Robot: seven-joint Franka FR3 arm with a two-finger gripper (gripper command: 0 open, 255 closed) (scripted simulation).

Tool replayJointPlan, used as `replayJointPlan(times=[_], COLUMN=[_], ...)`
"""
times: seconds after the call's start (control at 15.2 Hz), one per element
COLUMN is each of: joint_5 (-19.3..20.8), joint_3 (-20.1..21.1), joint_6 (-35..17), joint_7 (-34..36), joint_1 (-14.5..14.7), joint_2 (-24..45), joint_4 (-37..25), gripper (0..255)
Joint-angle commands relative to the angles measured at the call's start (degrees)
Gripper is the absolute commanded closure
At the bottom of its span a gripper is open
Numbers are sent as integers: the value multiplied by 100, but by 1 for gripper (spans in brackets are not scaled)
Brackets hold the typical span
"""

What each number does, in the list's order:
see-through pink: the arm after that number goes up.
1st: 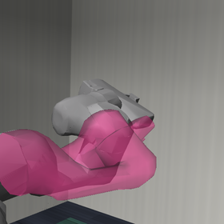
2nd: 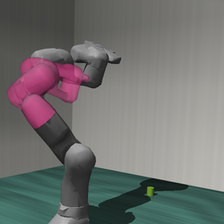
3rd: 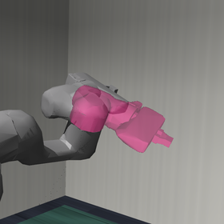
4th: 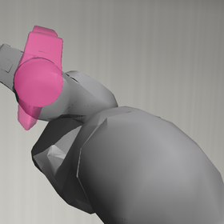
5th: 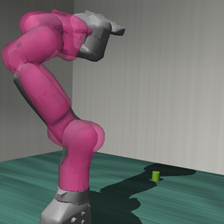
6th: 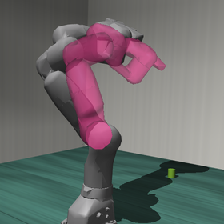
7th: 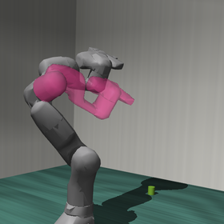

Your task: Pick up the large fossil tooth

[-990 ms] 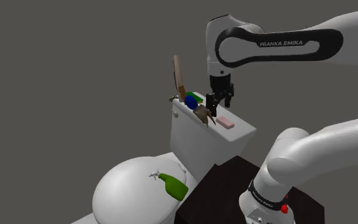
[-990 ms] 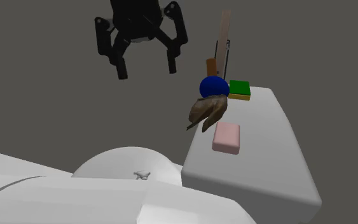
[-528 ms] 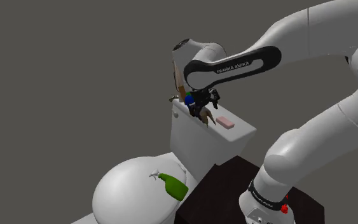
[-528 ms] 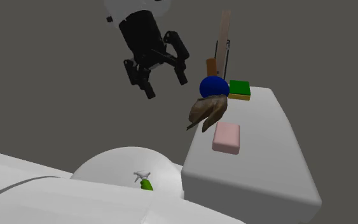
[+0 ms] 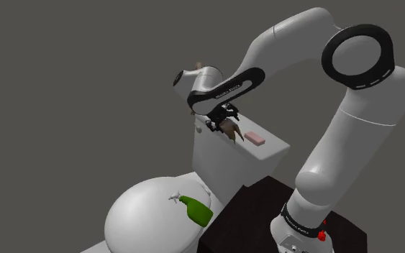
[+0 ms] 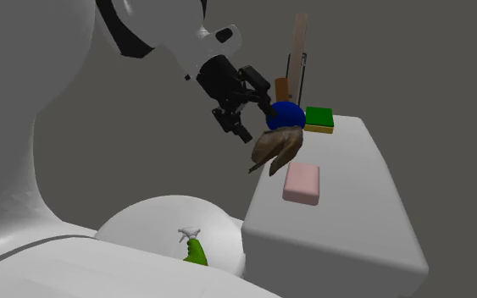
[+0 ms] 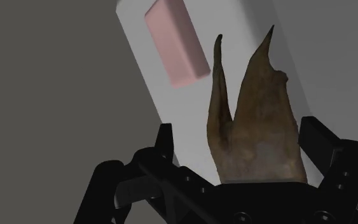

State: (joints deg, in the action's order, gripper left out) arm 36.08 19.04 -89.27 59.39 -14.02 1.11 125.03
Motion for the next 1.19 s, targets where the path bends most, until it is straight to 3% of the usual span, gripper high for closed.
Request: replayJointPlan(times=[0.0,0.53,0.59,1.12], joint_5=[184,283,283,286], joint_3=[-20,-41,-42,-50], joint_6=[33,-290,-290,-309], joint_7=[284,589,586,574], joint_1=[-12,-13,-15,-27], joint_2=[228,542,537,503], joint_4=[-62,84,86,126], gripper=[0,0,255,255])
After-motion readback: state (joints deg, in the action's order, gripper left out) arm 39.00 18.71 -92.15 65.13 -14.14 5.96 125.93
